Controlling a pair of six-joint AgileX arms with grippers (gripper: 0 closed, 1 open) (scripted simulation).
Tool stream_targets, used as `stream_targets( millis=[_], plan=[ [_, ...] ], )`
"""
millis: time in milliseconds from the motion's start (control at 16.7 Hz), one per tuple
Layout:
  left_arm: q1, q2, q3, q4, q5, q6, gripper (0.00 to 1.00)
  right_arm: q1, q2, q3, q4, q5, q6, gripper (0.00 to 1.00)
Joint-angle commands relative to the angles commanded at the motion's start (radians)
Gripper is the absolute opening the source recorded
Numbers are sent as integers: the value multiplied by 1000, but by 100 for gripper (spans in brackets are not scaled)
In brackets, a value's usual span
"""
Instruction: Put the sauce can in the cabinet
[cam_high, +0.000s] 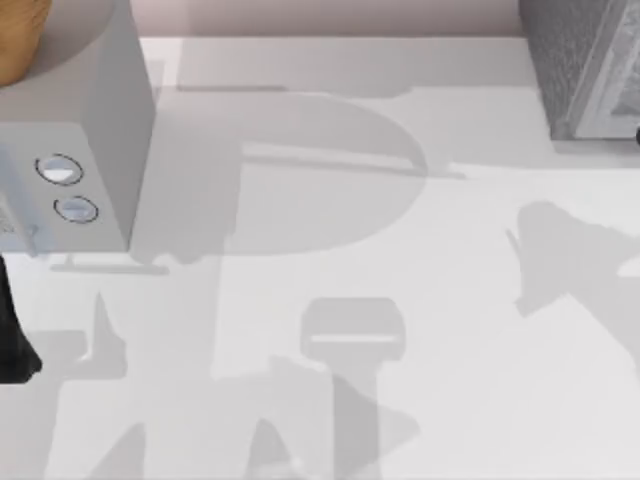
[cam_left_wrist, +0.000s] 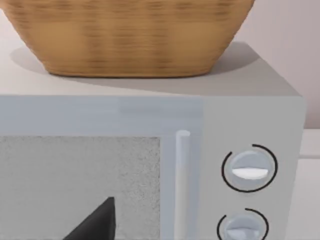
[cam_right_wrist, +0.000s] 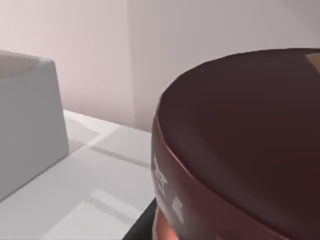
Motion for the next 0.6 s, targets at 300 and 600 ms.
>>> stream_targets(
  millis=[300, 600],
  plan=[
    [0, 0, 0, 0, 0, 0, 100, -69, -471, -279, -122, 255, 8, 0],
    [0, 0, 0, 0, 0, 0, 100, -94, -712, -451, -178, 401, -2, 0]
  ],
)
